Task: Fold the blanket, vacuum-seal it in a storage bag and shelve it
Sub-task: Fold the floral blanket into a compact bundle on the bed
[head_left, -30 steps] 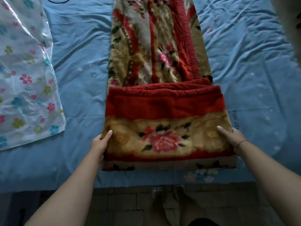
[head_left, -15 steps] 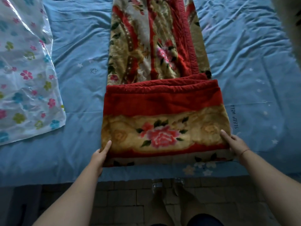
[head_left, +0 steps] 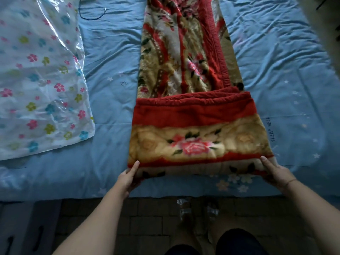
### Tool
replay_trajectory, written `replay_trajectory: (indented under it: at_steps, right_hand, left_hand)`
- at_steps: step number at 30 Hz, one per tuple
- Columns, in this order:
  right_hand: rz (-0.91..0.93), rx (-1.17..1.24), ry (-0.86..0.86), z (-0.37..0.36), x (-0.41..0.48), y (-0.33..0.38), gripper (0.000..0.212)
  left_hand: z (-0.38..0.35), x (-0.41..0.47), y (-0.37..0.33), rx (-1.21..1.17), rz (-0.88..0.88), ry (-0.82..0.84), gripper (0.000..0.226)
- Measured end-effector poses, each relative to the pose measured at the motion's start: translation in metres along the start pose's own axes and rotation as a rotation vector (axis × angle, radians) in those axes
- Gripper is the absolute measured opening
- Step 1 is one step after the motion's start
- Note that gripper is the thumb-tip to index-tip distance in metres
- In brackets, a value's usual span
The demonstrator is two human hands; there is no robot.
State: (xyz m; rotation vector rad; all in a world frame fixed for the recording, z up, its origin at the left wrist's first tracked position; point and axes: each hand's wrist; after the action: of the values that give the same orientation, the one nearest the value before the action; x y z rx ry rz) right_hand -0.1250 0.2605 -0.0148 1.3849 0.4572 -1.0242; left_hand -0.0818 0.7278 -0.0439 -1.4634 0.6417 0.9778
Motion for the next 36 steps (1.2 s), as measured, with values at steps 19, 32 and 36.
replay_trajectory:
  at_steps: [19,32,36]
  right_hand:
    - [0.341,0.074,0.065,0.107,-0.092,-0.07,0.093]
    - [0.202,-0.03,0.162,0.149,-0.198,-0.165,0.103]
    - [0.262,0.294,0.42,0.151,-0.173,-0.118,0.104]
  left_hand:
    - [-0.03,-0.143,0.12,-0.058,-0.298,-0.031,0.033]
    - [0.01,-0.217,0.235,-0.022,-0.143,-0.121,0.061]
    - [0.008,-0.212,0.152,-0.172,-0.218,0.03,0.075]
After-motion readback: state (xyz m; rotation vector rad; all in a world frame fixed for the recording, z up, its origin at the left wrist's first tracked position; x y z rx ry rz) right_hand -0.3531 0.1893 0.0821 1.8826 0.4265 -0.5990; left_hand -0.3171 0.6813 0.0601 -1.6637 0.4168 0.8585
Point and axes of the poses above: each hand's wrist, its own x-axis towards the middle knuckle, its own z-axis out of the back of the hand, y = z × x, and after that the axes turned 5 degrees about y, right-handed
